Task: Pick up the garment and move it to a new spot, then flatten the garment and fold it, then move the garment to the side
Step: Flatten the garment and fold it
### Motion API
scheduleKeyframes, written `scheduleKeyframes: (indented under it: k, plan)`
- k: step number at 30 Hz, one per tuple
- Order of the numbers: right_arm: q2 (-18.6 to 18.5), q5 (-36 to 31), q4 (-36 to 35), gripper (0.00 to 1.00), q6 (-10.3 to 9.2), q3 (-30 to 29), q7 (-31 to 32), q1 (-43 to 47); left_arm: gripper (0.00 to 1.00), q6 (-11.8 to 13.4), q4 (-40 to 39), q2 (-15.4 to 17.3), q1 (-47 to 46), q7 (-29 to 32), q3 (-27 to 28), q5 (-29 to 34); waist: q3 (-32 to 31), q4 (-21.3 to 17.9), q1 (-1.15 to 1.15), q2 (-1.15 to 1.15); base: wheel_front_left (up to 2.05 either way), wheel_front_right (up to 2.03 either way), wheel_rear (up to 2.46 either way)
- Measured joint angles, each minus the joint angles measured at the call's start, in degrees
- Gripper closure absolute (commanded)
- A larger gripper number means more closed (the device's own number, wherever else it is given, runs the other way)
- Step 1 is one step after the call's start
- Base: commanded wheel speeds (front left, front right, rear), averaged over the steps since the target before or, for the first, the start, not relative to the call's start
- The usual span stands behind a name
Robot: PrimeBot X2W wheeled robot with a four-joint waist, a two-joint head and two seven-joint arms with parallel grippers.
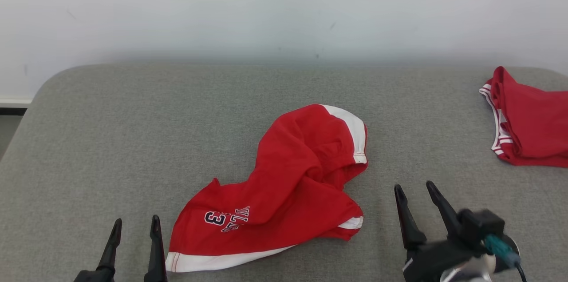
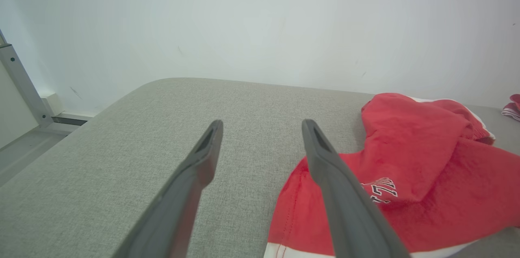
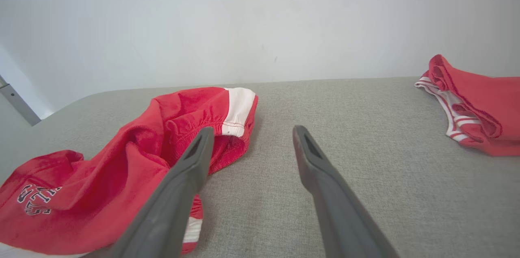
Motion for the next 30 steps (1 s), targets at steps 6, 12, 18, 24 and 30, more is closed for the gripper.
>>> scheduleKeyframes:
  k: [6, 12, 18, 24, 30]
  plan:
    - [-3.4, 1.1, 7.5, 0.0, 0.0, 2.9, 2.9, -10.8, 0.0, -1.4, -0.6, -1.7, -0.5, 0.0, 1.0, 2.0, 0.5, 1.6, 0.0, 0.0, 0.0, 0.0, 0.0]
    - [-5.5, 2.1, 18.8, 0.0, 0.0, 4.8, 4.0, -20.5, 0.0, -2.6, -0.1, -3.4, -1.9, 0.0, 1.0, 3.6, 1.8, 3.9, 0.0, 0.0, 0.0, 0.0, 0.0]
    - [-6.2, 3.4, 30.6, 0.0, 0.0, 6.2, 4.4, -27.0, 0.0, -4.1, 1.3, -4.9, -4.0, 0.0, 0.7, 4.4, 3.5, 7.0, 0.0, 0.0, 0.0, 0.0, 0.0]
    - [-6.2, 4.8, 40.1, 0.53, 0.0, 8.7, 6.1, -31.2, 0.0, -5.2, 2.5, -5.8, -5.2, 0.0, 1.3, 4.9, 5.5, 9.5, 0.01, 0.0, 0.0, 0.0, 0.0]
    - [-7.0, 7.5, 42.8, 1.0, 0.0, 12.1, 4.4, -34.1, 0.0, -5.6, 3.1, -6.4, -5.2, 0.0, 2.7, 5.3, 6.2, 9.4, 0.01, 0.0, 0.0, 0.0, 0.0]
